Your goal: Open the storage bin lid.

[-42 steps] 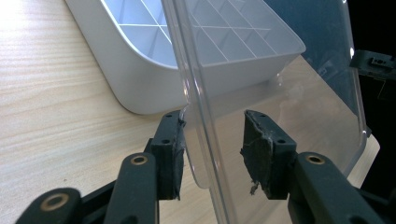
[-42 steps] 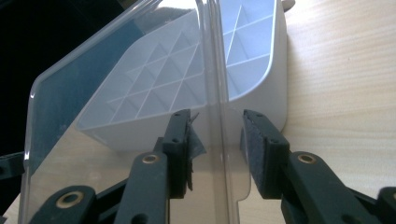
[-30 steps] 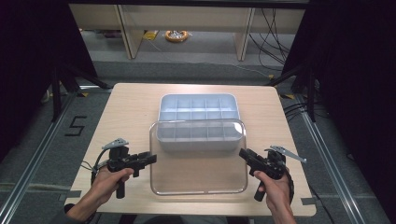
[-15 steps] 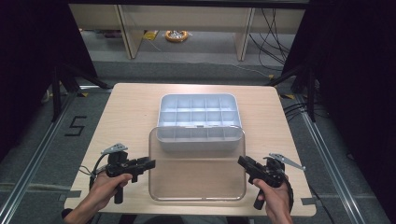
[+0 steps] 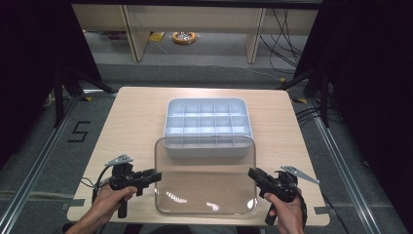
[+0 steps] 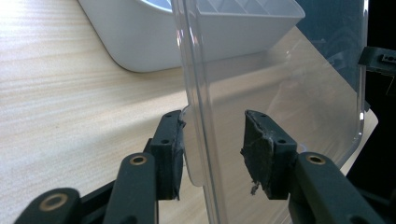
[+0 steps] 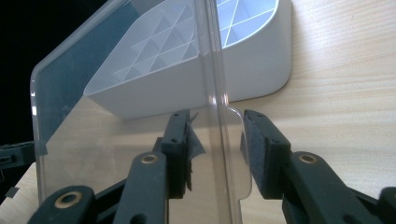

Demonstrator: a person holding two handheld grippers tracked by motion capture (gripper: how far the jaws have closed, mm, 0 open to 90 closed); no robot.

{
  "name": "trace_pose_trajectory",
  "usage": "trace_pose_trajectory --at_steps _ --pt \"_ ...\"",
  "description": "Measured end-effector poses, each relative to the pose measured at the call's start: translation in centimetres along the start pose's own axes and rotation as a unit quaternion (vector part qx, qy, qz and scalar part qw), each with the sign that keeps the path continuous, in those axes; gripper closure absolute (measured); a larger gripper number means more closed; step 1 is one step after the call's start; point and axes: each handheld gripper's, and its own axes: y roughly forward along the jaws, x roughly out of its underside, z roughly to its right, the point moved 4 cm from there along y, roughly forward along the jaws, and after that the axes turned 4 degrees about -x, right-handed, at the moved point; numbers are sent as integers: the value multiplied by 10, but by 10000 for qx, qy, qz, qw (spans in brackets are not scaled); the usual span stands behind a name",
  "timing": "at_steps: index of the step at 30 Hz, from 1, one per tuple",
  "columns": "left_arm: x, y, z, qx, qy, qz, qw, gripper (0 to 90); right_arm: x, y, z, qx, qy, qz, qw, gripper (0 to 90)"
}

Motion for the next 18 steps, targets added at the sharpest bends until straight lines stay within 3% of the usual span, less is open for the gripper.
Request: trace_pose_trajectory --at_steps 4,7,8,9,11,12,18 --pt "3 -2 1 52 12 -31 10000 576 4 -5 0 -18 -54 5 10000 641" --pt "5 -4 1 54 5 -24 10000 577 9 -7 -3 -16 159 -54 9999 641" --pt "5 -4 2 56 -17 -11 10000 577 10 -7 -3 10 154 -65 9999 641" --pt "6 -4 2 62 -22 -20 10000 578 11 -7 0 91 -37 -67 9999 641" --pt "7 -5 1 63 -5 -46 10000 579 12 -7 1 6 -28 -49 10000 640" --pt "8 -4 2 66 -28 -51 10000 579 13 -7 -2 -77 120 -83 9999 640" --pt "13 0 0 69 0 -171 9998 590 21 -4 8 111 61 -194 9997 637"
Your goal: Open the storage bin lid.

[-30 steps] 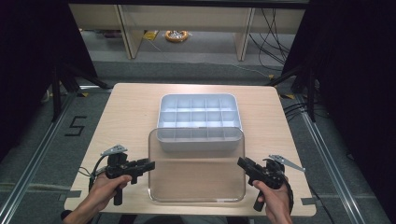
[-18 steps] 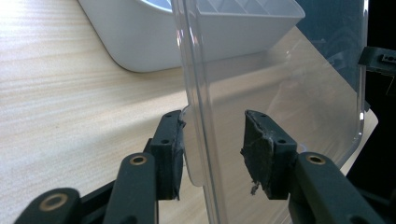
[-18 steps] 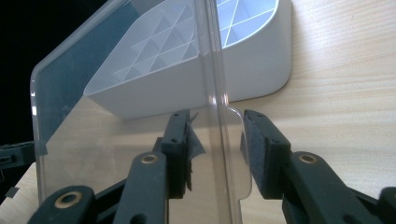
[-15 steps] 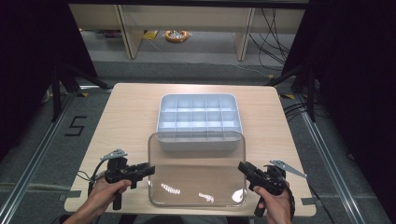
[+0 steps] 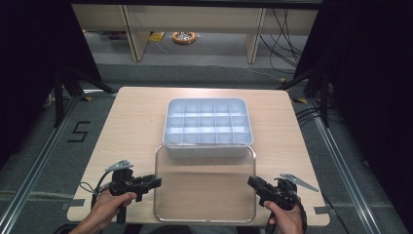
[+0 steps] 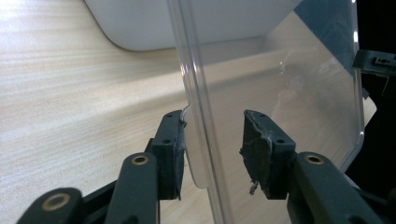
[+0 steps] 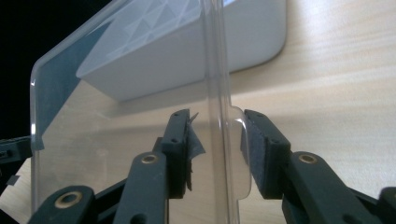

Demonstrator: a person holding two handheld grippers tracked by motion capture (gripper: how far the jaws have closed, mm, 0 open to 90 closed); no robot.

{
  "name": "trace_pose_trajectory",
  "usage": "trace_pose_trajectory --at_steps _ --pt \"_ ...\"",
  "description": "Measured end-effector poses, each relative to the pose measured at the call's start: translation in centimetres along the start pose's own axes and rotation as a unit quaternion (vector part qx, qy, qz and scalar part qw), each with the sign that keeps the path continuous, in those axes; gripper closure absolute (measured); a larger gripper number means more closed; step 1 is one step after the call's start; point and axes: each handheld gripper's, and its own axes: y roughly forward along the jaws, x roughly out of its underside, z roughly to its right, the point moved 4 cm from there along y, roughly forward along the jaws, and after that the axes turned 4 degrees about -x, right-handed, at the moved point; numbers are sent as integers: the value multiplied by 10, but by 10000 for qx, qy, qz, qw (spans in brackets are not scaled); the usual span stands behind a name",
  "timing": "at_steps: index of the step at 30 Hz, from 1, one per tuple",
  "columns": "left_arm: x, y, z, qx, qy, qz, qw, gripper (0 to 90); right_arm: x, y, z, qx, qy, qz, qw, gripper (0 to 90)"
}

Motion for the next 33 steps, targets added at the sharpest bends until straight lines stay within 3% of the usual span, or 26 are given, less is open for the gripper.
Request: trace_pose_trajectory --at_steps 3,4,6,7,8,9,10,11,12,13,17,18,22,23,24,25,26,27,29,30,31,32,33 --pt "4 4 -2 -38 10 -99 9999 590 2 1 2 -1 62 -55 10000 638" --pt "6 6 -3 -48 7 -151 9999 591 4 2 0 -11 273 -136 9995 637" --pt "6 8 -3 -63 -17 -173 9998 594 4 3 4 82 168 -142 9997 637" --pt "8 10 -4 -86 -3 -218 9997 594 6 7 9 107 -11 -101 9999 635" --pt "8 10 -5 -86 18 -238 9997 594 8 6 5 99 322 -257 9991 634" --pt "8 10 -5 -86 18 -238 9997 594 8 6 5 99 322 -257 9991 634" --pt "9 12 -5 -94 -20 -251 9996 594 9 9 10 142 76 -222 9996 632" --pt "10 12 -6 -106 -8 -283 9995 594 11 8 6 61 400 -351 9986 629" --pt "10 12 -6 -106 -8 -283 9995 595 12 9 8 160 387 -370 9984 628" --pt "11 13 -6 -99 -4 -293 9995 595 11 10 11 147 206 -339 9991 627" --pt "11 15 -7 -110 20 -323 9994 600 13 12 10 224 384 -424 9981 623" --pt "11 15 -7 -120 49 -326 9994 600 13 13 13 188 225 -361 9989 623" --pt "12 14 -6 -135 119 -355 9992 593 13 13 13 204 174 -394 9989 620" --pt "14 14 -4 -187 195 -371 9989 588 14 12 10 228 338 -429 9982 618" --pt "14 14 -4 -187 195 -371 9989 586 14 12 10 228 338 -429 9982 618" --pt "14 13 -2 -195 220 -340 9990 585 13 12 12 251 2 -385 9989 611" --pt "14 12 -2 -187 227 -333 9990 585 14 11 8 252 209 -414 9986 610" --pt "14 12 -2 -187 236 -331 9990 585 13 11 9 282 60 -345 9990 609" --pt "16 11 -1 -189 225 -349 9990 582 14 10 8 317 103 -402 9986 605" --pt "18 11 -1 -169 228 -382 9989 580 14 10 10 326 -25 -408 9986 604" --pt "18 11 -1 -169 228 -382 9989 581 16 10 7 299 164 -444 9984 604" --pt "19 11 -3 -136 190 -434 9988 581 16 9 6 233 173 -447 9986 606" --pt "19 12 -3 -126 158 -460 9987 582 16 10 9 267 -10 -449 9986 605"
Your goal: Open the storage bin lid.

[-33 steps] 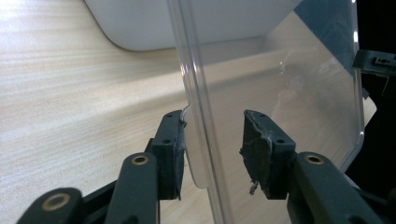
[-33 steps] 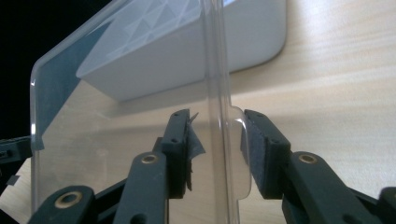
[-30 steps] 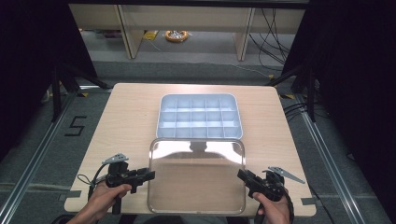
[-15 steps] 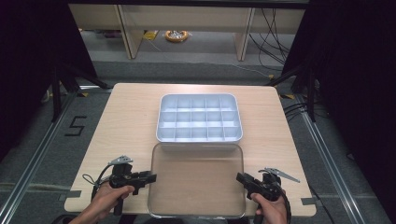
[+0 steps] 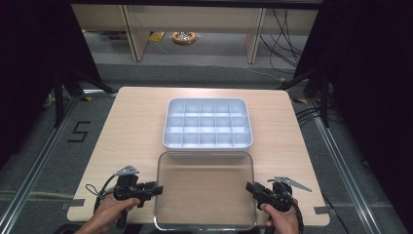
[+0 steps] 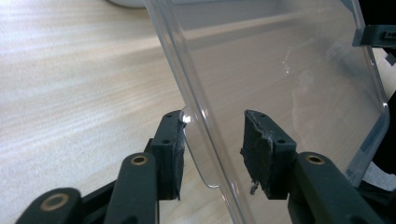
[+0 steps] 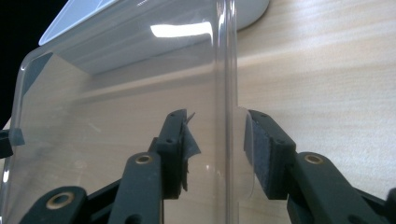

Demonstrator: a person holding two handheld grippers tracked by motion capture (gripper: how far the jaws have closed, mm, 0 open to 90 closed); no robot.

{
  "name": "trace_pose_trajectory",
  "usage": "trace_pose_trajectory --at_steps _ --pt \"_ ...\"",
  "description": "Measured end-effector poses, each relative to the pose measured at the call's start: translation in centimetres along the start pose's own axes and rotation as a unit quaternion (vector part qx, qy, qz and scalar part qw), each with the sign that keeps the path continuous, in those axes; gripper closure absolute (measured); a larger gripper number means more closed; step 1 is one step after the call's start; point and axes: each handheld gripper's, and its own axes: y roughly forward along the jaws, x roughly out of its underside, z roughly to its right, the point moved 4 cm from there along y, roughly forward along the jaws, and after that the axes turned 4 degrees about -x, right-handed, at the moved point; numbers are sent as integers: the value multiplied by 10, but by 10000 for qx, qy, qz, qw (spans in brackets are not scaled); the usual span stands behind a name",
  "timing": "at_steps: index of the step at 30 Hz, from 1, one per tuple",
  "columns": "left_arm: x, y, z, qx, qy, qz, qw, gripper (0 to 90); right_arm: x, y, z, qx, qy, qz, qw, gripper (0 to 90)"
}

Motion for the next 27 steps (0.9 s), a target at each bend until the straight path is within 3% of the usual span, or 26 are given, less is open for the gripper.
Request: trace_pose_trajectory --at_steps 4,5,6,9,10,11,13,14,16,17,23,24,25,27 --pt "0 2 -3 -25 -6 -32 10000 584 2 4 2 28 -39 -37 10000 604" --pt "0 3 -3 -35 10 -52 10000 585 3 3 -2 -30 247 -89 9997 603" --pt "1 4 -4 -33 38 -75 10000 584 3 3 -2 -13 321 -113 9994 602" --pt "2 6 -3 -29 36 -157 9999 578 5 6 0 52 332 -167 9993 599" --pt "3 7 -3 -15 67 -191 9998 572 4 7 7 79 89 -164 9998 596" --pt "3 8 -3 -27 43 -184 9998 571 5 6 3 57 349 -208 9992 597" --pt "3 10 -5 2 50 -243 9997 567 6 6 3 4 435 -252 9987 595" --pt "4 10 -5 -1 38 -267 9996 565 5 8 8 41 171 -198 9996 594" --pt "4 11 -5 -23 41 -271 9996 560 6 8 9 128 164 -256 9995 593" --pt "4 11 -6 -41 97 -305 9995 557 8 10 6 102 402 -314 9986 590" --pt "5 13 -6 -153 172 -410 9989 532 9 13 11 87 132 -326 9993 580" --pt "5 14 -6 -205 160 -381 9989 515 9 11 7 108 399 -394 9984 569" --pt "5 14 -6 -205 160 -381 9989 486 9 11 7 108 399 -394 9984 569" --pt "-1 10 -9 -133 -40 -187 9997 434 5 12 11 257 411 -232 9986 511"
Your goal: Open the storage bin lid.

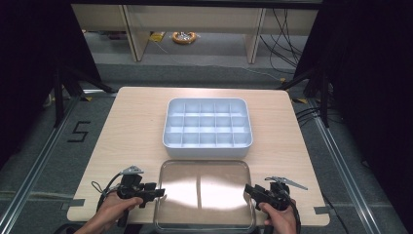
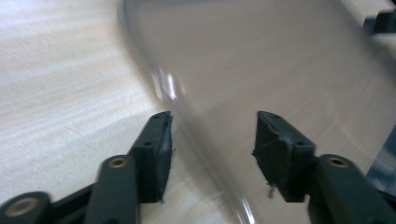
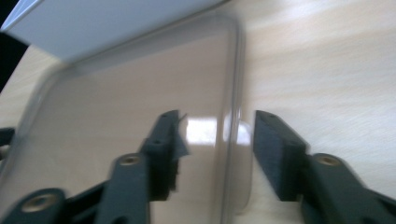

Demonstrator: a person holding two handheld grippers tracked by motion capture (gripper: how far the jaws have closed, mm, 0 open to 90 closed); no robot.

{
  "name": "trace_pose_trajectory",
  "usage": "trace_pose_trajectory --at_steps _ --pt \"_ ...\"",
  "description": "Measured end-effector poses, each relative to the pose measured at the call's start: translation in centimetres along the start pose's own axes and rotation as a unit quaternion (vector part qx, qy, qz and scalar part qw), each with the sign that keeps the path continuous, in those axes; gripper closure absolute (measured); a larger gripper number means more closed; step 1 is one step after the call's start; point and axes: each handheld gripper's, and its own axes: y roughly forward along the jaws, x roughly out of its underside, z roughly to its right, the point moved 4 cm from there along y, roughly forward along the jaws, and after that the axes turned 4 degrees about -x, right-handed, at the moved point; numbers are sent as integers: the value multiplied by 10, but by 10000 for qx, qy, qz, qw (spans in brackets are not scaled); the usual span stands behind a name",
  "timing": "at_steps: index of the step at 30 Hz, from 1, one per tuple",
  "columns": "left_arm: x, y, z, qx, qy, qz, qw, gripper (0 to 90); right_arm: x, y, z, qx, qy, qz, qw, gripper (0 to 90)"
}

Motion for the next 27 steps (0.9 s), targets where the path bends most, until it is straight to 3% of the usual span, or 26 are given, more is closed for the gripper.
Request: trace_pose_trajectory --at_steps 1,2,3,5,6,8,9,11,13,14,15,17,20,21,22,24,25,26,27 --pt "0 0 0 0 0 0 10000 398 0 0 0 0 0 0 10000 511" --pt "-3 -4 -5 -166 -4 116 9998 393 -2 -2 -1 -39 306 46 9995 498" --pt "-4 -4 -7 -155 -62 137 9998 395 -3 -5 0 -4 431 11 9991 498" --pt "-3 -5 -9 -144 -129 122 9997 394 -5 -8 3 -39 437 77 9990 492" --pt "-3 -5 -9 -131 -125 124 9998 390 -7 -9 5 -37 323 133 9994 491" --pt "-3 -6 -8 -124 -107 128 9998 389 -8 -12 3 -131 396 143 9990 486" --pt "-3 -5 -6 -101 -75 136 9998 386 -10 -11 3 -131 294 285 9991 482" --pt "-2 -6 -5 -86 -46 121 9999 378 -10 -13 3 -136 233 203 9994 471" --pt "-1 -6 -3 -48 -33 119 9999 374 -9 -15 -1 -218 426 162 9987 458" --pt "-1 -6 -3 -47 -18 124 9999 374 -10 -14 3 -182 177 218 9994 452" --pt "-1 -7 -2 -55 -4 140 9999 373 -9 -16 -1 -169 379 176 9990 447" --pt "-1 -8 -1 -60 56 166 9998 369 -9 -19 -4 -240 448 146 9986 434" --pt "-1 -9 0 -41 102 167 9998 357 -12 -20 -2 -180 -30 347 9992 417" --pt "-1 -10 0 -40 95 175 9998 354 -11 -21 -8 -231 252 308 9989 409" --pt "-2 -10 0 -35 113 201 9997 351 -11 -23 -8 -110 214 288 9993 401" --pt "-2 -11 0 -7 115 213 9997 345 -11 -23 -8 -110 125 338 9993 391" --pt "-2 -12 0 67 105 212 9997 340 -12 -23 -6 -60 -164 405 9990 382" --pt "-3 -12 0 132 86 233 9996 334 -11 -26 -12 -80 107 352 9993 372" --pt "-3 -13 -1 145 115 221 9996 320 -11 -25 -9 -30 -298 474 9984 349"
